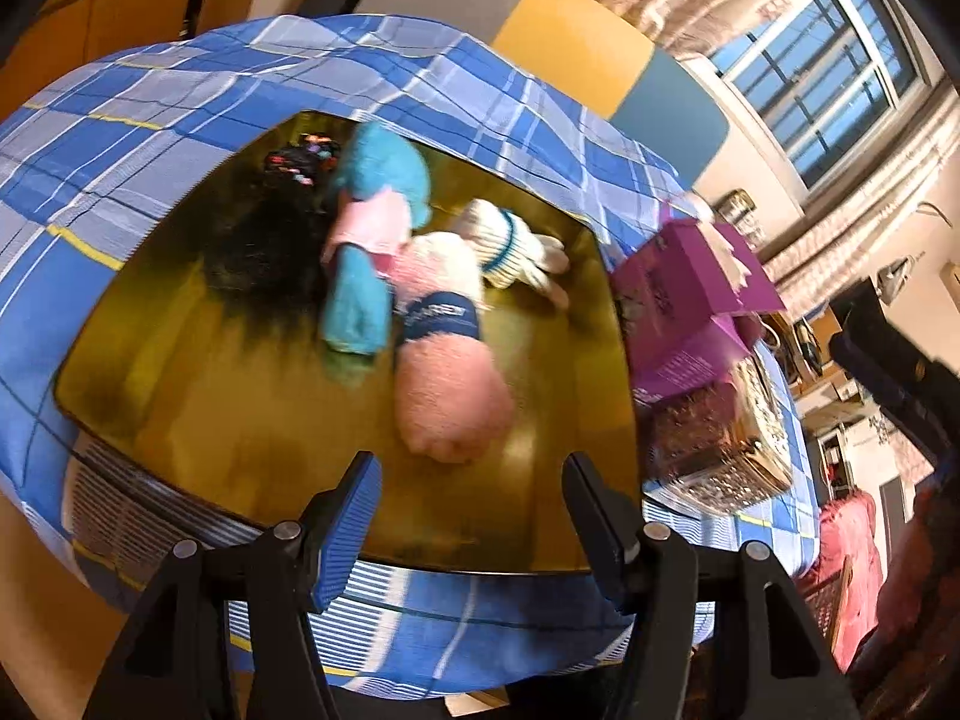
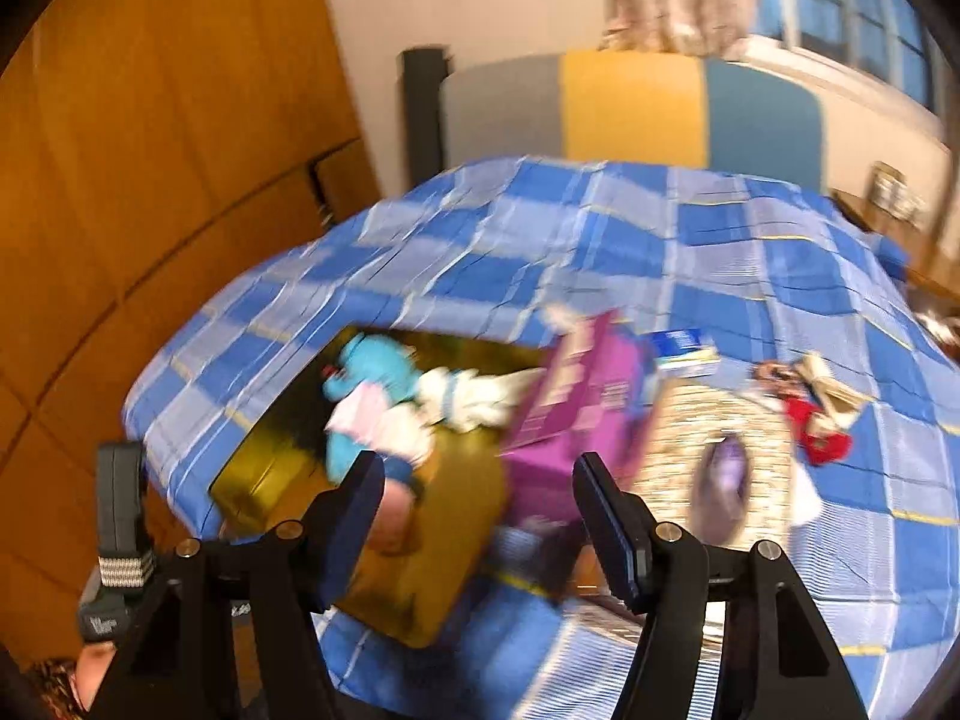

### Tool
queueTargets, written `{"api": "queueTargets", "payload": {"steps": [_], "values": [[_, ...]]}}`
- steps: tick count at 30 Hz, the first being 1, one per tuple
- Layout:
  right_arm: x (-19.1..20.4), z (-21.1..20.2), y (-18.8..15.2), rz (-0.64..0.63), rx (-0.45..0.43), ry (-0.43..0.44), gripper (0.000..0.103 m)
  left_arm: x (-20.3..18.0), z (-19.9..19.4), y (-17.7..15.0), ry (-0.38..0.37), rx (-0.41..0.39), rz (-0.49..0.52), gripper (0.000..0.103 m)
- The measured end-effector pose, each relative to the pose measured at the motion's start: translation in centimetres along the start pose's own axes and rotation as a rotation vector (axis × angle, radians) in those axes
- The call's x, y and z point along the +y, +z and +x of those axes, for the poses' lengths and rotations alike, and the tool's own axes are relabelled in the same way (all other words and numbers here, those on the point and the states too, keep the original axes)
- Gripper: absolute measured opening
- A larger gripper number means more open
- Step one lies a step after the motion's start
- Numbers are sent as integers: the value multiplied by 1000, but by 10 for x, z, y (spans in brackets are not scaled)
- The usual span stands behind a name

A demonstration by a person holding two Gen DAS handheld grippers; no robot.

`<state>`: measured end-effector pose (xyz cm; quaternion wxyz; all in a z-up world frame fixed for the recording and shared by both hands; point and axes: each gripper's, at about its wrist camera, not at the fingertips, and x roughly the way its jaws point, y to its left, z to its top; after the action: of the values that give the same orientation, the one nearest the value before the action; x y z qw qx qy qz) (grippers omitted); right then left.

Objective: Organize soft objects
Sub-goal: 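Move the right tool to the white rectangular block and grasp it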

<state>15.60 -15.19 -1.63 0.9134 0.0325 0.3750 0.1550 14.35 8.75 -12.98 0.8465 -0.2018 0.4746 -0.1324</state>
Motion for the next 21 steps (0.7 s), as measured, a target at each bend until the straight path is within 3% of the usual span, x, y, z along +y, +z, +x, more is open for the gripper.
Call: {"api": "queueTargets", "payload": {"steps": [5, 12, 17, 21], "values": [[-61, -26, 1, 110, -58, -98, 70, -20, 5, -4, -15, 11, 49, 63], [-165, -44, -21, 297, -64, -247, 70, -51, 14, -10, -36, 41, 128, 65], [-225, -28, -40, 352, 14, -299, 70, -71, 24, -16, -44, 68, 174, 65], [-249, 4, -52, 336, 106, -264, 70, -84, 30, -22, -54, 82, 202, 65]]}}
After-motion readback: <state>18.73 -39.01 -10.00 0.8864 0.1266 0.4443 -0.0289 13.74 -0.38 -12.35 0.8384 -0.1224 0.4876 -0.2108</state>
